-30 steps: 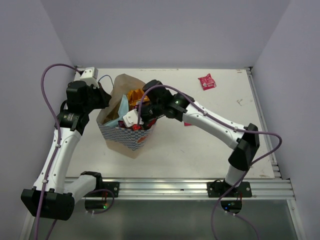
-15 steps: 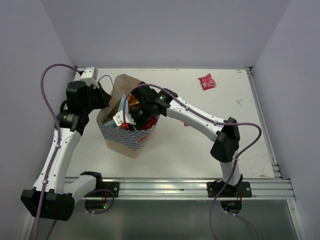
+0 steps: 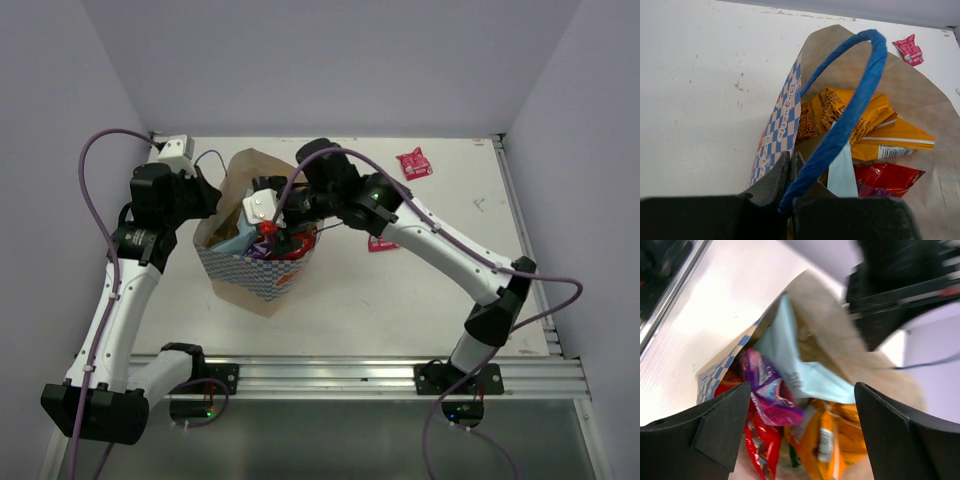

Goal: Place the snacks into the paper bag
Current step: Place the snack in the paper bag, then pick up the snack from the center of the board.

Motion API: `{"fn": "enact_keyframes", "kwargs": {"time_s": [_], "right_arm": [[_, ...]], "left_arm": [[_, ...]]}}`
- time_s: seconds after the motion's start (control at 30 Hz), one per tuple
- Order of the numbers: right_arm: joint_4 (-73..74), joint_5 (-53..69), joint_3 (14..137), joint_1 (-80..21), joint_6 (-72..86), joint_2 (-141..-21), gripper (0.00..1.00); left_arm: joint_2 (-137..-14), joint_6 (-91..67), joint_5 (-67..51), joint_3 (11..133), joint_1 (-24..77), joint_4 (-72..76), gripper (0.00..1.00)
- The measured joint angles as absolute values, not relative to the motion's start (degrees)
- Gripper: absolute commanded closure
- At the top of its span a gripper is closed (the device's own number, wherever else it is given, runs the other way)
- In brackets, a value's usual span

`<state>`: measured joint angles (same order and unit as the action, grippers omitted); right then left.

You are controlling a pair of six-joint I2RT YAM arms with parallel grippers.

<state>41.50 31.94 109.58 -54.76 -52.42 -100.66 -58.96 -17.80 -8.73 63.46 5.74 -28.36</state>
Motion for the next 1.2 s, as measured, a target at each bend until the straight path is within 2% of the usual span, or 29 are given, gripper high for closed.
{"fn": "enact_keyframes", "kwargs": {"time_s": [0.1,0.23,0.5,0.9,1.2], "right_arm": [[35.3,29.9,107.5,-54.8,-48.9,-94.4,0.02],[27.5,24.0,104.4,-54.8,-42.7,-88.3,0.02],[13.2,2.1,93.4,-52.4,-29.6,-81.3,0.01],[6.2,-20.6,80.0,-36.8,-4.6,-75.1,0.01],[8.6,-24.5,72.1,-27.4,10.8,-75.1,0.02]], "left_arm": [[-59.0,-17.8,-8.7,63.5,5.7,-28.4,1.00],[-58.9,-17.8,-8.7,63.5,5.7,-28.4,0.99],[-58.4,-17.8,-8.7,63.5,5.7,-28.4,0.99],[-58.0,-17.8,-8.7,63.5,5.7,-28.4,0.98],[-57.6,-17.8,-8.3,63.5,5.7,-28.6,0.98]]}}
